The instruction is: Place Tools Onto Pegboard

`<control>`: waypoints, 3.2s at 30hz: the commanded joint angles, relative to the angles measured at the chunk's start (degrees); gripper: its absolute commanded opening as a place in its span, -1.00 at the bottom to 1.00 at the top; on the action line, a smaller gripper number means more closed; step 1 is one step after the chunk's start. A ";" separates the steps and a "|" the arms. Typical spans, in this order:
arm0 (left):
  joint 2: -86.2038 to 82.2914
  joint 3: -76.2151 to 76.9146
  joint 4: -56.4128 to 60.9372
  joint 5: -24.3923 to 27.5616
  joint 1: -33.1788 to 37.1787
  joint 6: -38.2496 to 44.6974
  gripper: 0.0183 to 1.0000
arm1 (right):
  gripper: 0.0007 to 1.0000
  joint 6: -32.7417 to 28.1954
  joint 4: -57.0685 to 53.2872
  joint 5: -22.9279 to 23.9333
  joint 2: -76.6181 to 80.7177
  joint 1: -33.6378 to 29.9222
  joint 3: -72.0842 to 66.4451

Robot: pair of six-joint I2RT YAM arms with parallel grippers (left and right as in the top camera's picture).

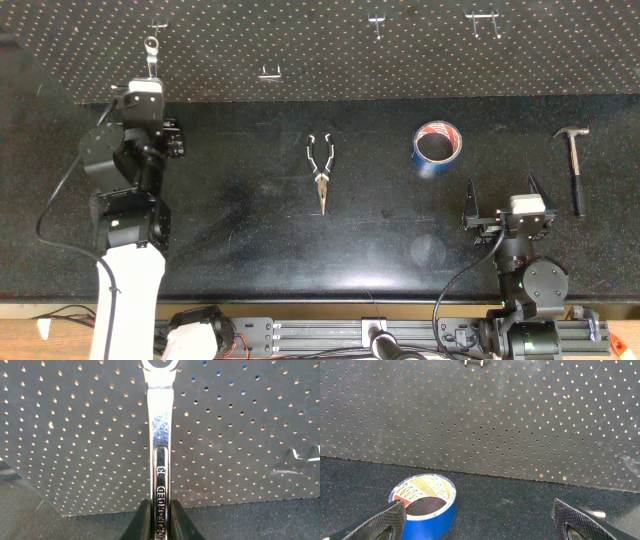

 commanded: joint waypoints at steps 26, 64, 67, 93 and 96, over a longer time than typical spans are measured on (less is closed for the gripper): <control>14.32 3.37 7.69 -2.97 0.37 -3.08 -0.99 | 0.88 -0.63 -0.35 0.35 -0.37 -0.28 -0.15; -4.07 3.34 -33.48 -3.21 -40.19 -41.99 0.99 | 0.89 -0.61 -0.35 0.35 -0.37 -0.28 -0.15; 2.38 3.34 -30.25 -3.19 -42.18 -44.78 0.99 | 0.89 -0.61 -0.35 0.35 -0.37 -0.28 -0.15; 30.12 16.74 -31.87 -19.28 -47.76 -46.40 1.00 | 0.89 -0.61 -0.35 0.35 -0.37 -0.28 -0.15; 31.34 17.70 -30.21 -20.44 -47.69 -46.45 0.99 | 0.89 -0.61 -0.35 0.35 -0.37 -0.28 -0.15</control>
